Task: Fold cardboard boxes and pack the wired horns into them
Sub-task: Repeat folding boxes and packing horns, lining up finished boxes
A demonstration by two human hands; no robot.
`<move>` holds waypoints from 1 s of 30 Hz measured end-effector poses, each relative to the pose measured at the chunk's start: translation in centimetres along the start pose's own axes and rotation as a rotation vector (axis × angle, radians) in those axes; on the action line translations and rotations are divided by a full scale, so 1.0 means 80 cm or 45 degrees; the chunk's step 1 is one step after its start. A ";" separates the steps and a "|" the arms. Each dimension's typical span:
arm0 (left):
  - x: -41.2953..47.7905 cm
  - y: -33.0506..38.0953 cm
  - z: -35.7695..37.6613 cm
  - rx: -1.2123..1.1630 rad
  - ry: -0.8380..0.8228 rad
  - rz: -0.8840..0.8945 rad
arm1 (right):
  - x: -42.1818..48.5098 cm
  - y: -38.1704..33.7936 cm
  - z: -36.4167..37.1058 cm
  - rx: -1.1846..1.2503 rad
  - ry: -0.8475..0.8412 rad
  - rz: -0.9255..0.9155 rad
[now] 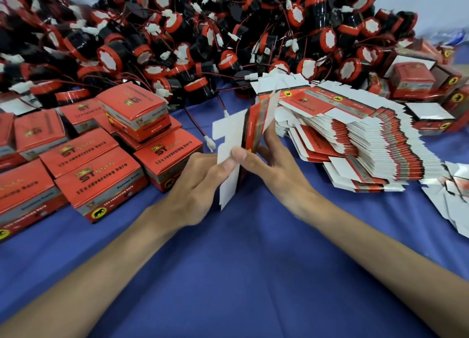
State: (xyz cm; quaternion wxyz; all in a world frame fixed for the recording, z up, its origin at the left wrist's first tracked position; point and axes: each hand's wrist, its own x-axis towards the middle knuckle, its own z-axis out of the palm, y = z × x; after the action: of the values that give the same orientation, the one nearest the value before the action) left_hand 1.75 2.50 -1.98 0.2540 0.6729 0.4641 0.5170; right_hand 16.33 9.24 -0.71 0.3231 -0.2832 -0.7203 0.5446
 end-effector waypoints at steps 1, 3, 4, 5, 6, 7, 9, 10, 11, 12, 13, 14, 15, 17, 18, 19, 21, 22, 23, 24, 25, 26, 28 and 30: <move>0.000 0.001 0.001 0.006 0.032 -0.015 | 0.001 0.000 0.000 0.010 -0.003 0.008; 0.001 0.002 0.002 -0.019 0.030 -0.020 | 0.001 0.000 -0.001 0.031 -0.029 0.011; 0.002 0.004 0.001 -0.040 0.001 -0.023 | 0.001 0.000 -0.001 0.048 -0.042 0.017; 0.003 0.006 0.000 -0.044 -0.038 -0.007 | 0.001 0.001 -0.003 0.070 -0.053 0.032; 0.003 0.006 0.000 -0.033 -0.066 0.013 | 0.002 0.002 -0.005 0.095 -0.064 0.052; 0.003 0.006 0.000 -0.026 -0.090 0.027 | 0.002 0.003 -0.007 0.117 -0.081 0.072; 0.005 0.007 -0.001 -0.025 -0.139 0.007 | 0.004 0.005 -0.010 0.134 -0.128 0.099; 0.006 0.008 -0.001 -0.041 -0.171 -0.022 | 0.004 0.006 -0.012 0.134 -0.148 0.105; 0.006 0.007 -0.001 -0.087 -0.211 -0.057 | 0.005 0.005 -0.013 0.138 -0.161 0.106; 0.006 0.006 -0.003 -0.145 -0.244 -0.095 | 0.004 0.003 -0.014 0.148 -0.162 0.108; 0.004 0.003 -0.004 -0.197 -0.261 -0.110 | 0.004 0.002 -0.014 0.159 -0.151 0.107; 0.002 0.002 -0.003 -0.187 -0.232 -0.105 | 0.004 0.002 -0.014 0.163 -0.144 0.102; 0.002 0.002 -0.001 -0.135 -0.167 -0.104 | 0.004 0.002 -0.015 0.150 -0.156 0.091; 0.004 0.002 0.003 0.066 0.024 -0.099 | 0.003 0.001 -0.013 0.072 -0.205 0.077; 0.005 0.002 0.004 0.144 0.095 -0.059 | 0.002 -0.001 -0.011 0.032 -0.231 0.078; 0.006 0.003 0.006 0.167 0.148 0.006 | 0.001 -0.003 -0.009 0.005 -0.243 0.076; 0.006 0.006 0.009 0.183 0.198 0.106 | 0.001 -0.001 -0.006 0.001 -0.229 0.060; 0.006 0.006 0.010 0.188 0.221 0.139 | 0.001 0.000 -0.005 -0.001 -0.219 0.063; 0.005 0.003 0.010 0.221 0.252 0.154 | 0.001 -0.001 -0.004 -0.018 -0.212 0.065; 0.004 0.001 0.011 0.256 0.278 0.153 | 0.000 -0.002 -0.001 -0.041 -0.215 0.061; 0.004 -0.002 0.011 0.290 0.302 0.132 | -0.001 -0.003 0.000 -0.043 -0.214 0.052; 0.004 -0.005 0.010 0.328 0.314 0.103 | -0.001 -0.003 0.001 -0.030 -0.203 0.044; 0.005 -0.008 0.009 0.471 0.310 0.134 | -0.001 -0.001 0.002 -0.042 -0.165 0.037; 0.005 -0.006 0.013 0.638 0.314 0.177 | -0.001 -0.002 0.003 -0.129 -0.129 -0.005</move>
State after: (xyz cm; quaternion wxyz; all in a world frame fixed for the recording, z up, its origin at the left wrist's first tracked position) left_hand 2.53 3.19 -2.57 -0.0146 0.6770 0.5575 0.4803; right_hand 16.17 8.98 -0.63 0.2725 -0.2698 -0.7628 0.5206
